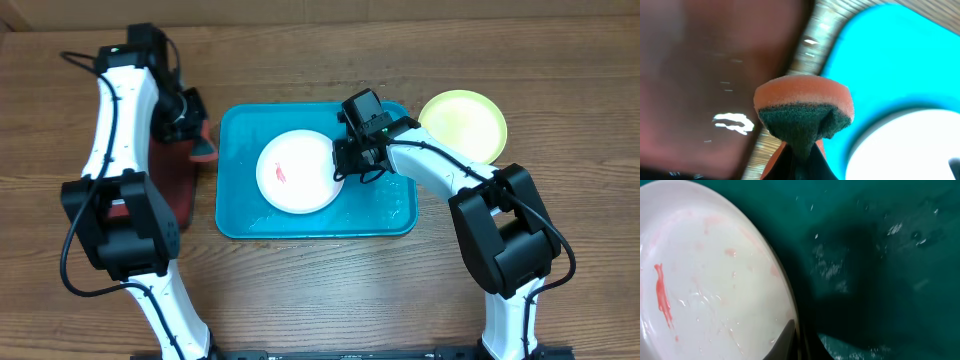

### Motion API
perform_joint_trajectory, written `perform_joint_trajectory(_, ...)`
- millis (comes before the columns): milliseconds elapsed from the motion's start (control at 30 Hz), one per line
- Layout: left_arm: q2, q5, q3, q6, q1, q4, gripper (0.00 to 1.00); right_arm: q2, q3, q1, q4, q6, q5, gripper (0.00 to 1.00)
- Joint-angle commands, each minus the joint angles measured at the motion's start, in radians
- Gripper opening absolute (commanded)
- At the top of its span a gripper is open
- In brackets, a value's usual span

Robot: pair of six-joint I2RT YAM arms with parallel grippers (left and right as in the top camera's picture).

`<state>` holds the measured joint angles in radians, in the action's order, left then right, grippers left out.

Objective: Clean dirty plates on tray and stack at the side
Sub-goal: 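Dip the sponge in the red tray and move it to the white plate, then scrub the white plate with the sponge while the right gripper holds it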

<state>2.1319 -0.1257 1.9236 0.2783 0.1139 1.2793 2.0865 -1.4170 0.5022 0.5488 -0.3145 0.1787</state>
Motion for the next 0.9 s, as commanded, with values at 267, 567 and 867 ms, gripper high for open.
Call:
perform_joint_trajectory(267, -0.025, -0.089, 0.009, -0.027, -0.146, -0.018, 0.04, 0.004, 0.005, 0.002, -0.029, -0.154, -0.066, 0.22)
perform_joint_trajectory(567, -0.024, -0.088, 0.009, 0.034, -0.239, -0.082, 0.04, 0.004, 0.005, 0.000, -0.096, 0.035, -0.086, 0.29)
perform_joint_trajectory(867, -0.024, -0.085, -0.064, 0.109, -0.322, -0.172, 0.04, 0.045, 0.005, 0.002, -0.095, 0.030, -0.117, 0.28)
